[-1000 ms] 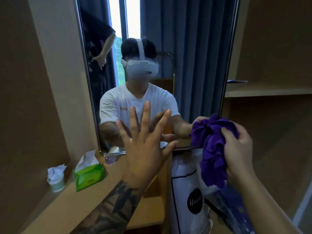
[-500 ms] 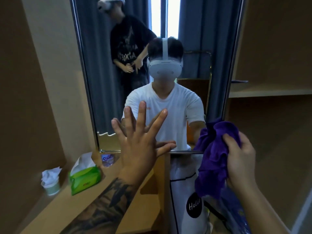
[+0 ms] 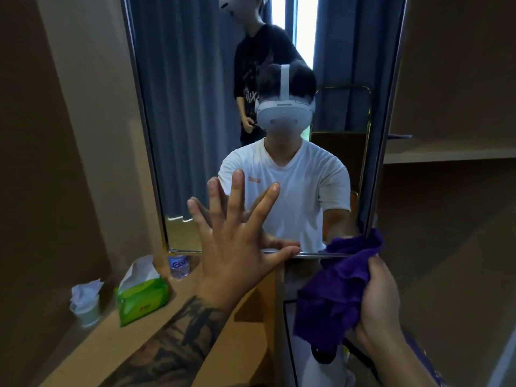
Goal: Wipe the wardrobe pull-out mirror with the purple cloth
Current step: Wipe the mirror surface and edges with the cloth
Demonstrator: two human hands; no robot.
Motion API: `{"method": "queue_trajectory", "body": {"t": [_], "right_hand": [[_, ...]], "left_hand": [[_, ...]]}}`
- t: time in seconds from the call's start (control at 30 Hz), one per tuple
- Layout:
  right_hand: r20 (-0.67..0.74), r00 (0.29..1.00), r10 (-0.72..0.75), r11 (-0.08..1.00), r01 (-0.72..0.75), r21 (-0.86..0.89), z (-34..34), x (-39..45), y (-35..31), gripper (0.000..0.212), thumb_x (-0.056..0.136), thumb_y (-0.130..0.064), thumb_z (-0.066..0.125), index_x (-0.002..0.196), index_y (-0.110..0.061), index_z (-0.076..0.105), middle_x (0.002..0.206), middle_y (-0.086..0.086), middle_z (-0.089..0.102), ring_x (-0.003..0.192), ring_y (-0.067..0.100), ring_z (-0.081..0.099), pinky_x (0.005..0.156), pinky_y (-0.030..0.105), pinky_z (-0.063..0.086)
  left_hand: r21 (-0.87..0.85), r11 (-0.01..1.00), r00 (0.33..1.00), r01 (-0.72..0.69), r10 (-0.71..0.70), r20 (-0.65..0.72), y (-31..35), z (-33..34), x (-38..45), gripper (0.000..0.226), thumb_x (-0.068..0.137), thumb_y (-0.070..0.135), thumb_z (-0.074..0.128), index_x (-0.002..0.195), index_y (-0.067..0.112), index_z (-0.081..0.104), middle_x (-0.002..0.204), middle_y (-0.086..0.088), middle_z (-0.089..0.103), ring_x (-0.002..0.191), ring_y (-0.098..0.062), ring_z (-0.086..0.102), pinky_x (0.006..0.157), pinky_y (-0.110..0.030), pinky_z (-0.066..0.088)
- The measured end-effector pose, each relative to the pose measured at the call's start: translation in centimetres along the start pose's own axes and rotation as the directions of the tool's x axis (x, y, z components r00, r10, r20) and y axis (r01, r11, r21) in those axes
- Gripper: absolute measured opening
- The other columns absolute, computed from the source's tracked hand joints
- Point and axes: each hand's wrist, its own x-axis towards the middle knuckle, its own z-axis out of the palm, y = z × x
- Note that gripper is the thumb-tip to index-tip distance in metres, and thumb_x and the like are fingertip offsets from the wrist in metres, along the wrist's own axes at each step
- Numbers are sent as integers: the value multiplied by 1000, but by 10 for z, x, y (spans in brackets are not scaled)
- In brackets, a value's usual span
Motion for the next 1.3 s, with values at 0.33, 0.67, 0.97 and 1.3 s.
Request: {"method": "queue_trajectory", "body": {"t": [0.33, 0.67, 0.97, 1.3], "right_hand": [[-2, 995, 104, 994, -104, 21, 16, -11, -5, 44, 96, -64, 54, 113, -26, 69, 92, 4, 80, 81, 24, 76, 77, 43, 56], [-10, 999, -40, 992, 38, -121, 3, -3, -15, 27, 102, -45, 55, 110, -28, 74, 90, 4, 70, 72, 19, 64, 66, 36, 47], [-125, 973, -194, 961, 163, -223, 3, -5, -19, 19, 99, -41, 60, 104, -33, 76, 81, -4, 75, 66, 13, 68, 56, 27, 52], [42, 963, -266, 830, 251, -498, 8, -7, -60, 24, 105, -37, 57, 87, -35, 74, 74, 1, 71, 54, 11, 61, 51, 27, 44]], "left_hand": [[-26, 999, 1000, 30, -30, 4, 1, 0, 0, 107, 71, 98, 53, 162, 50, 25, 177, -7, -4, 160, -45, -9, 116, -82, 0], [-56, 998, 999, 37, -36, 19, 2, -4, 0, 107, 71, 94, 60, 162, 49, 27, 177, -8, -4, 161, -45, -9, 117, -80, -2], [-48, 998, 999, 36, -36, 3, 2, -2, 0, 106, 70, 95, 59, 161, 48, 31, 177, -8, -2, 160, -45, -8, 119, -78, -3], [-36, 998, 999, 45, -44, 10, 3, -1, -1, 108, 69, 95, 59, 162, 49, 28, 177, -8, -3, 160, -46, -8, 116, -81, 1]]}}
